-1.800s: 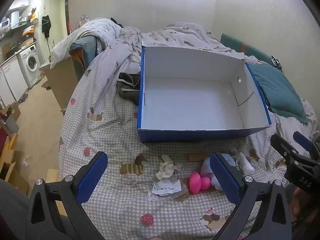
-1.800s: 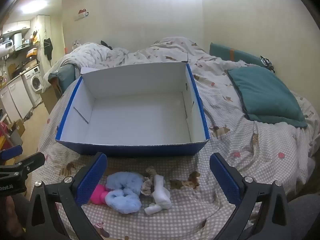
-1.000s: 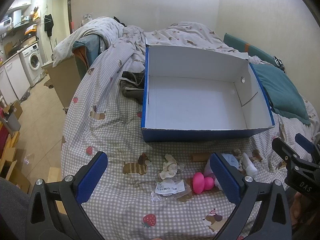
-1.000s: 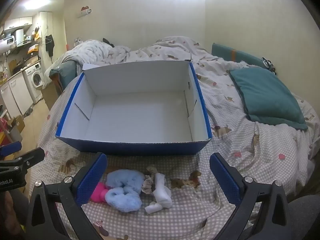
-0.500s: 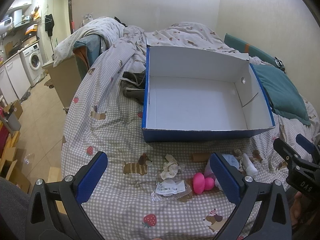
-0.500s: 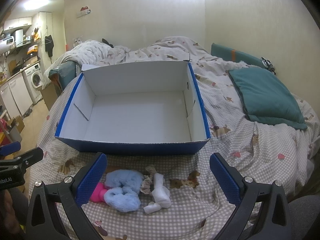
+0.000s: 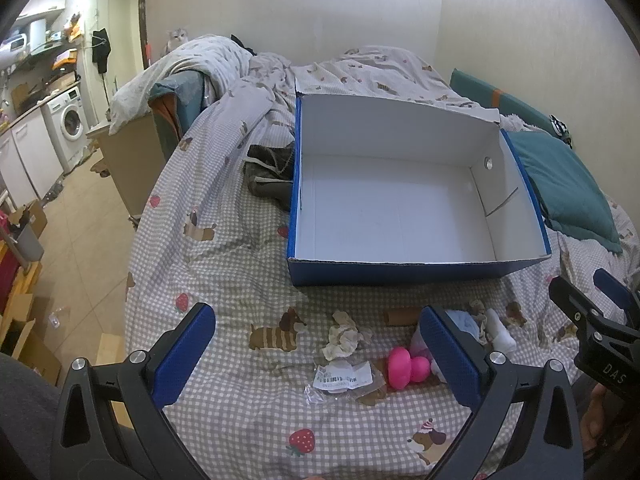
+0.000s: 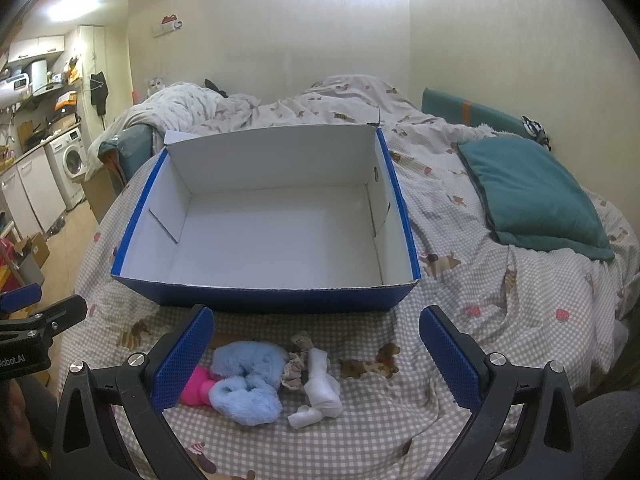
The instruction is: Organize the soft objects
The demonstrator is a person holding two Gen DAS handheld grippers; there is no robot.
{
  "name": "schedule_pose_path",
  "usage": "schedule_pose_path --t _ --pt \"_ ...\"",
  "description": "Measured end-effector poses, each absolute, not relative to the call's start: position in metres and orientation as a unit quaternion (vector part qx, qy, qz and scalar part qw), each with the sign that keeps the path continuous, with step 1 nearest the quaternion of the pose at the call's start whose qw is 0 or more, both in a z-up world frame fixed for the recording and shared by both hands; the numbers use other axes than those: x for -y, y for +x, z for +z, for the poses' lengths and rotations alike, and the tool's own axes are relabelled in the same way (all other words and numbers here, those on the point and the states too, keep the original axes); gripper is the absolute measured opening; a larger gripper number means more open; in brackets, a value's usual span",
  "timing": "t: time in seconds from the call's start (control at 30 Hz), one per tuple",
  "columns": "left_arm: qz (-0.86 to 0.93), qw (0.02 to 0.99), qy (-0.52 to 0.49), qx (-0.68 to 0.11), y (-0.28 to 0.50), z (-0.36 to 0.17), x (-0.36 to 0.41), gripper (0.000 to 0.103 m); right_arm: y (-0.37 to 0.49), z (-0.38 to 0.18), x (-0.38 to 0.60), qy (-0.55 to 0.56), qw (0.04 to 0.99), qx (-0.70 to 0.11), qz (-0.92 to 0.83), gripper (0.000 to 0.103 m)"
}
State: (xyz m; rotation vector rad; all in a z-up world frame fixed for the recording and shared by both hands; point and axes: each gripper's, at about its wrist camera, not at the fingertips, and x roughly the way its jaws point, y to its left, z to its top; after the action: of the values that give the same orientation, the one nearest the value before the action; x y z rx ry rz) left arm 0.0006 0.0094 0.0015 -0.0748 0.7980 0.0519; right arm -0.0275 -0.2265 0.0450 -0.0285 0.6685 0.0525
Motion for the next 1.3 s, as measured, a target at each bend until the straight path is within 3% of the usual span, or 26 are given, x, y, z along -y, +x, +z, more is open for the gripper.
schedule_pose_path --t 1.3 --pt "0.028 0.920 -0.033 -0.389 0.0009 0.0022 -0.0101 0.102 -0.0276 0.0459 0.2247 -0.012 0.943 -0.330 0.033 0.103"
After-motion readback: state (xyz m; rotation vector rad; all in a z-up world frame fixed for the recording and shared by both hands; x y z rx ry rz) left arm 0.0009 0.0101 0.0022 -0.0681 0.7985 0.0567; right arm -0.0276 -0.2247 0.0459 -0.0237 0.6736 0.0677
